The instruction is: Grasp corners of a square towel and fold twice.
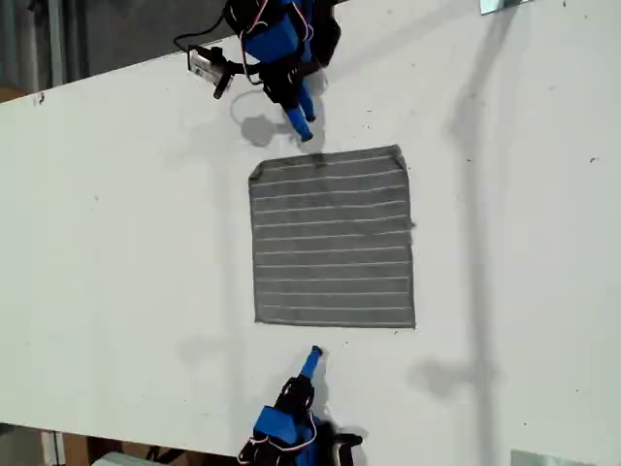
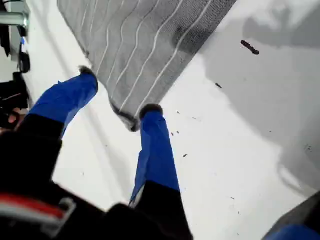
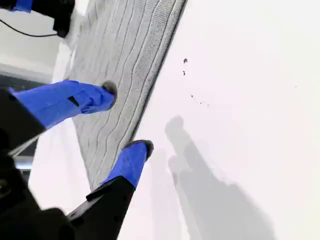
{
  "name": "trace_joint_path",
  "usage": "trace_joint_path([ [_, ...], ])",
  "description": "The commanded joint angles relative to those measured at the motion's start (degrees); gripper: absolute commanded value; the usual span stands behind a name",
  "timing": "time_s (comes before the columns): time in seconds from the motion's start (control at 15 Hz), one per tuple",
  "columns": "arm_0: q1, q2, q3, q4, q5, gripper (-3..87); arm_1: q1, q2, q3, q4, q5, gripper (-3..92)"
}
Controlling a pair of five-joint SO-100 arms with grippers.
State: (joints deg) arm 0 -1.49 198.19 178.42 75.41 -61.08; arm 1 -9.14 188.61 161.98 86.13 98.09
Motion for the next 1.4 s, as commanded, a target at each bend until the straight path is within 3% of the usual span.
trace_joint_path([
  [0.0,-12.04,0.26,-1.14,1.23,-24.08,13.8,-3.6,-0.7,-1.32,0.79,-4.13,15.4],
  [0.33,-10.11,0.26,-0.62,0.88,-25.58,17.3,-5.27,-1.58,-1.23,0.35,-8.09,24.0],
  [0.47,-11.95,0.09,-0.62,0.88,-29.09,18.9,0.18,-7.91,-4.31,0.62,-10.9,26.0],
  [0.6,-9.84,0.35,0.09,-0.97,-30.67,21.4,5.36,-45.53,-26.54,-1.14,-17.75,27.4],
  [0.67,-10.02,0.35,-0.79,-1.41,-28.48,21.8,4.75,-66.97,-43.24,2.29,-20.21,28.6],
  [0.8,-9.32,-4.31,-13.54,5.98,-26.98,20.9,-0.53,-85.87,-62.23,6.15,-21.8,29.1],
  [0.87,-7.56,-14.68,-22.06,7.56,-27.16,20.3,-4.22,-87.54,-63.28,6.68,-18.81,29.3],
  [1.13,8.96,-66.45,-46.49,-6.24,-31.64,19.7,-26.02,-91.05,-62.84,4.13,0.35,33.3],
  [1.33,15.82,-81.3,-51.59,-14.85,-35.77,20.2,-35.51,-99.49,-63.98,-7.38,5.01,35.4],
])
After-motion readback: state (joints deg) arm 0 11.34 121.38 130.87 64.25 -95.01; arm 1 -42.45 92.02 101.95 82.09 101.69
